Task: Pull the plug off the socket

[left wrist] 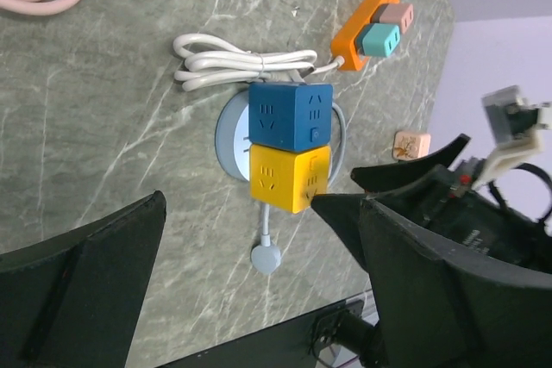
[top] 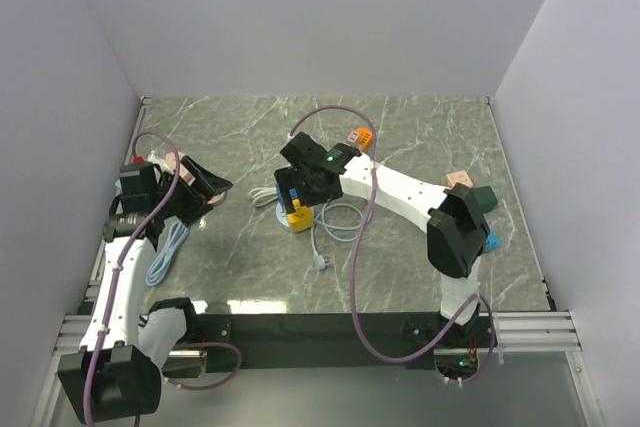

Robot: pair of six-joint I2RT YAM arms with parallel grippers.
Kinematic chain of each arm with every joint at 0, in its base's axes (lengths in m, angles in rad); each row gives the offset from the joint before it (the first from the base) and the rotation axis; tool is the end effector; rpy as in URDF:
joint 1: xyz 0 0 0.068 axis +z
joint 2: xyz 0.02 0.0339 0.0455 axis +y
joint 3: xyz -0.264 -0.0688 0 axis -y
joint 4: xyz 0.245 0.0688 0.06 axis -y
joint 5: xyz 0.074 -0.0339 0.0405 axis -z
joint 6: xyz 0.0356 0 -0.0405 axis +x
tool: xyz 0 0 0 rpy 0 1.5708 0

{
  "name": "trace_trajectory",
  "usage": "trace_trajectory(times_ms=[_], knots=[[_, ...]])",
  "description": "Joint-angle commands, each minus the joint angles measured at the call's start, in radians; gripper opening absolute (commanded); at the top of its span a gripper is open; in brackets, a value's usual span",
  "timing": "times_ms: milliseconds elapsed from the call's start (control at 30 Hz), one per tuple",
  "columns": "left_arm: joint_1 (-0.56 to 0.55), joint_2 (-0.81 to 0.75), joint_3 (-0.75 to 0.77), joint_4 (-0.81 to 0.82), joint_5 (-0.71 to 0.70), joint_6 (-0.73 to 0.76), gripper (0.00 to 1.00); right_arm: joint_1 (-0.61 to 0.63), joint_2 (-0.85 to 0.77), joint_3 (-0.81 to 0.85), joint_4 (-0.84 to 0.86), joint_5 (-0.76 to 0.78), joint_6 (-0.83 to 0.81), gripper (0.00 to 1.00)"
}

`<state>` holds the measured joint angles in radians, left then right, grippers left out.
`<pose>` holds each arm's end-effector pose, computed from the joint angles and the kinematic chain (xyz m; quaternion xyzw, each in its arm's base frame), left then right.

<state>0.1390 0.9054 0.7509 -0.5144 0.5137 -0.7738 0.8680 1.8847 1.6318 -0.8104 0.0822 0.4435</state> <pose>0.1913 0.0091 0.2776 -0.2843 0.8302 -0.3488 0.3291 0.2653 0.3086 0.2657 -0.1937 0.9476 0.1214 0.2230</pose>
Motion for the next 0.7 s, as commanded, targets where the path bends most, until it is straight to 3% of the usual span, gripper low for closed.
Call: trace_trajectory(times_ms=[0,200,667], knots=[[-0.010,-0.037,-0.010,0.037,-0.043,-0.061,0.99,0.009,0.037,0.040,0.001,0.054,-0.019,0.97],[-0.019,-0.011,-0.002,0.056,-0.095,-0.059,1.00,0.019,0.045,-0.010,0.077,0.018,-0.035,0.98],[-0.064,0.092,0.007,0.120,-0.106,-0.044,0.99,0.054,0.197,0.137,0.004,0.025,-0.019,0.98]])
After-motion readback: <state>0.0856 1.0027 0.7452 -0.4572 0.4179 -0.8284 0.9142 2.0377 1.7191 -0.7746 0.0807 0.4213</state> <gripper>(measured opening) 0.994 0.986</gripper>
